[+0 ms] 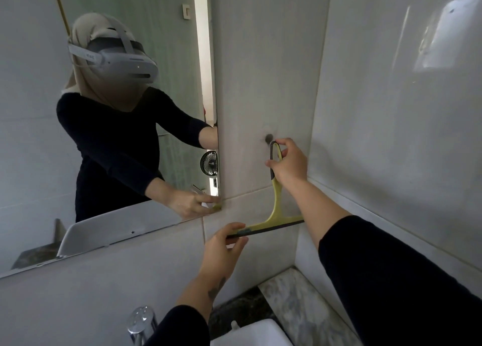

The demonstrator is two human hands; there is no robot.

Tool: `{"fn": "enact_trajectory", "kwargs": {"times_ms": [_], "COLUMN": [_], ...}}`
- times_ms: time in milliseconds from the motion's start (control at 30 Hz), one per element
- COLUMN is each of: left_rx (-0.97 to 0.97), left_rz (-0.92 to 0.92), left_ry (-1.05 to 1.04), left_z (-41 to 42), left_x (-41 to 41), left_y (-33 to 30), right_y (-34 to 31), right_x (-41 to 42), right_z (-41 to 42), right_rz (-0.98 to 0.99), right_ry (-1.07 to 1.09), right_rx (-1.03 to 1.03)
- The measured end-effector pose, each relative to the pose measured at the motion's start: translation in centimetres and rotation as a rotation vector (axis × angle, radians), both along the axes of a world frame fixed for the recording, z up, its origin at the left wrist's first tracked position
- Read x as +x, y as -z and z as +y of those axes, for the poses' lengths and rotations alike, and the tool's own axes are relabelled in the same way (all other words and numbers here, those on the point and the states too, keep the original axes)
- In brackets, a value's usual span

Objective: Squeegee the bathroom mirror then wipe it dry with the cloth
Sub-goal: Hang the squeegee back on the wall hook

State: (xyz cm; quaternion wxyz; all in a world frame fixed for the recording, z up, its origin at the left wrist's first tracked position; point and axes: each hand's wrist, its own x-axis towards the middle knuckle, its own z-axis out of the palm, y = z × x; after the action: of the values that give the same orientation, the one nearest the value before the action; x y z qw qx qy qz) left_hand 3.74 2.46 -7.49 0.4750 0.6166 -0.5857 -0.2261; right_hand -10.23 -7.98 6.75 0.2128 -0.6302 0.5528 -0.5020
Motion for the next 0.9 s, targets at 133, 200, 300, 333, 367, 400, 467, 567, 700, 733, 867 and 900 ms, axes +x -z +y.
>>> {"fn": "enact_trajectory", "kwargs": {"times_ms": [133,200,300,333,367,400,467,567,700,733,867,900], "left_rx": [0.009,0.0,0.006,0.015,0.027,0.043,0.065,0.085,0.108,0.124,0.214,0.22], "left_rz": [-0.031,-0.058,-0.108,-0.137,-0.164,-0.183,-0.199,-0.222,-0.292,-0.304,-0.329,-0.344], "left_ry": [-0.006,-0.013,-0.006,0.001,0.01,0.022,0.041,0.046,0.036,0.031,0.007,-0.008], "left_z": [0.2,0.3,0.5,0.6,0.6,0.5,0.5,0.3,1.0,1.4,3.5,4.2], "left_x": [0.0,0.1,0.2,0.3,0.3,0.3,0.3,0.5,0.8,0.9,1.8,2.2], "left_y": [-0.1,-0.2,0.0,0.2,0.3,0.4,0.5,0.2,-0.3,-0.6,-2.8,-3.6], "right_y": [-0.4,-0.6,-0.6,-0.5,-0.4,-0.3,-0.1,-0.1,0.3,0.5,0.8,0.7], "right_x": [0.2,0.4,0.6,0.6,0.6,0.6,0.7,0.9,0.4,0.3,0.6,0.9], "right_z": [0.0,0.1,0.1,0.0,0.0,-0.1,-0.3,-0.3,1.0,1.5,4.3,5.2], "right_rz": [-0.029,-0.043,-0.042,-0.029,-0.006,0.013,0.032,0.036,0.089,0.122,0.319,0.366], "right_ry": [-0.002,-0.007,0.008,0.013,0.019,0.024,0.027,0.011,-0.011,-0.01,-0.063,-0.091], "right_rx": [0.01,0.01,0.036,0.046,0.049,0.048,0.041,0.047,0.113,0.121,0.139,0.143]}}
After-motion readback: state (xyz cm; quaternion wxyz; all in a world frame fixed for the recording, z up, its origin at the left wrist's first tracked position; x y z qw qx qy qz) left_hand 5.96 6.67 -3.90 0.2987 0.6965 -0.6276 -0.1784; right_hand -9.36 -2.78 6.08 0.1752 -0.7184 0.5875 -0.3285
